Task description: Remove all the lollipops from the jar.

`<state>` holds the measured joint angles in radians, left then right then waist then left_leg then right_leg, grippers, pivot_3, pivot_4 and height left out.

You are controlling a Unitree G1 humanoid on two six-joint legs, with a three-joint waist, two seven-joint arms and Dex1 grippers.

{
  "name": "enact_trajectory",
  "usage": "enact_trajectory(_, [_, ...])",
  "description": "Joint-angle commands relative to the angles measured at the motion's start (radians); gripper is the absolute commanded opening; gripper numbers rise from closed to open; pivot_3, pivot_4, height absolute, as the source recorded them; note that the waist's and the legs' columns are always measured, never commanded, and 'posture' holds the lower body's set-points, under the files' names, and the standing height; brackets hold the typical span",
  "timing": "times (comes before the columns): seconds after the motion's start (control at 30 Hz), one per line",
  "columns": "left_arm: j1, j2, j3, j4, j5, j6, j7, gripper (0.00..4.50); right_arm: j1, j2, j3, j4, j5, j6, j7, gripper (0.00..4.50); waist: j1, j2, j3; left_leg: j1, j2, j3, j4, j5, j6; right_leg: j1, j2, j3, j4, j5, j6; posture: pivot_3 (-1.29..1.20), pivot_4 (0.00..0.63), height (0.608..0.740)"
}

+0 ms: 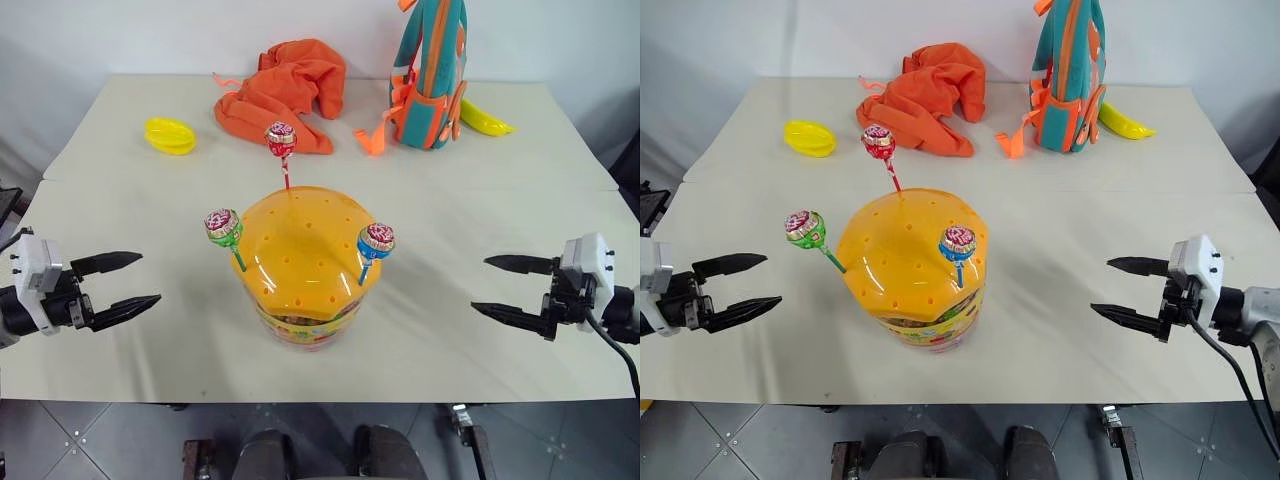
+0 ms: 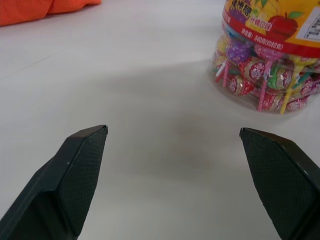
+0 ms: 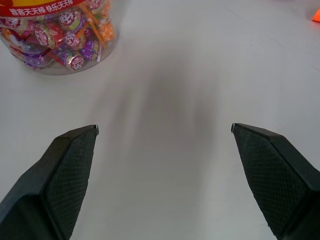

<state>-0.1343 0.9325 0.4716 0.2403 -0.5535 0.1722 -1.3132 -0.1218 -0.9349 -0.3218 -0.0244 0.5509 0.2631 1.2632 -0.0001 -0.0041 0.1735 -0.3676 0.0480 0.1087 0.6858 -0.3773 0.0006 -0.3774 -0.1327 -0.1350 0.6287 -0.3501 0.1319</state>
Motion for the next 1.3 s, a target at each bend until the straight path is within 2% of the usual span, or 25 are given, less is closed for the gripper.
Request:
enact_trajectory(0.03, [0.007,0.04,0.007,-0.042,-0.021,0.071,-0.002,4.5,-0.016,0.004,-0.013,0.007,0.003,-0.017,0.001,4.47,-0.001,0.0,0.0,0.0,0.0,0.0,0.0,0.0,0.0,0.0,0.0,0.0,0.0,0.0,0.0,0.0,0.15,0.74])
enact_trajectory(0.2, [-0.034,0.028,0.033,-0.068,-0.042,0.192,0.125,4.5,-0.031,0.004,-0.012,0.014,0.004,-0.013,0.003,4.47,0.001,0.0,0.0,0.0,0.0,0.0,0.001,0.0,0.0,0.0,0.0,0.0,0.001,0.0,0.0,0.0,0.15,0.74])
enact_trajectory(0.33, [-0.028,0.026,0.048,-0.128,-0.049,0.193,0.144,4.5,-0.04,-0.002,-0.014,0.019,0.009,-0.008,0.01,4.47,0.0,0.0,0.0,-0.001,0.0,-0.001,0.002,0.0,0.0,0.0,0.0,0.0,0.002,0.0,0.0,0.0,0.15,0.74])
enact_trajectory(0.43, [-0.028,0.04,0.069,-0.164,-0.096,0.208,0.097,4.5,-0.063,-0.014,-0.023,0.005,0.031,0.015,0.018,4.47,-0.001,0.0,0.0,-0.001,0.0,-0.001,0.003,0.0,0.0,0.0,0.0,0.0,0.002,0.0,0.0,0.0,0.15,0.74])
enact_trajectory(0.6, [-0.117,0.061,0.088,-0.198,-0.16,0.222,0.062,4.5,-0.107,-0.04,-0.049,-0.038,0.09,0.072,0.038,4.47,0.003,0.0,0.0,-0.002,0.001,-0.002,0.007,0.0,0.0,0.0,0.0,0.0,0.005,0.0,0.0,0.0,0.15,0.74])
enact_trajectory(0.73, [-0.219,0.07,0.049,-0.23,-0.203,0.255,0.046,4.5,-0.145,-0.037,-0.07,-0.078,0.163,0.142,0.023,4.47,0.005,0.0,0.0,-0.002,0.0,-0.003,0.01,-0.001,0.001,0.0,0.0,0.0,0.008,0.0,0.0,0.0,0.15,0.74])
enact_trajectory(0.97, [-0.405,0.052,-0.088,-0.31,-0.259,0.33,0.008,4.5,-0.105,-0.044,-0.103,-0.146,0.201,0.175,0.039,4.47,0.013,0.0,0.0,-0.003,0.0,-0.004,0.012,-0.001,0.001,0.0,0.0,0.001,0.01,0.0,0.0,0.0,0.15,0.74])
enact_trajectory(1.13, [-0.438,0.045,-0.158,-0.417,-0.325,0.389,-0.038,4.5,-0.062,-0.051,-0.146,-0.189,0.231,0.196,0.047,4.47,0.014,0.0,0.0,-0.003,0.0,-0.004,0.012,-0.001,0.001,0.0,0.0,0.001,0.01,0.0,0.0,0.0,0.15,0.74])
enact_trajectory(1.3, [-0.448,0.001,-0.169,-0.496,-0.405,0.441,-0.012,4.5,-0.035,-0.051,-0.19,-0.272,0.315,0.251,0.042,4.47,0.015,0.0,0.0,-0.003,0.0,-0.005,0.013,-0.001,0.001,0.0,0.0,0.002,0.01,0.0,0.0,0.0,0.15,0.74])
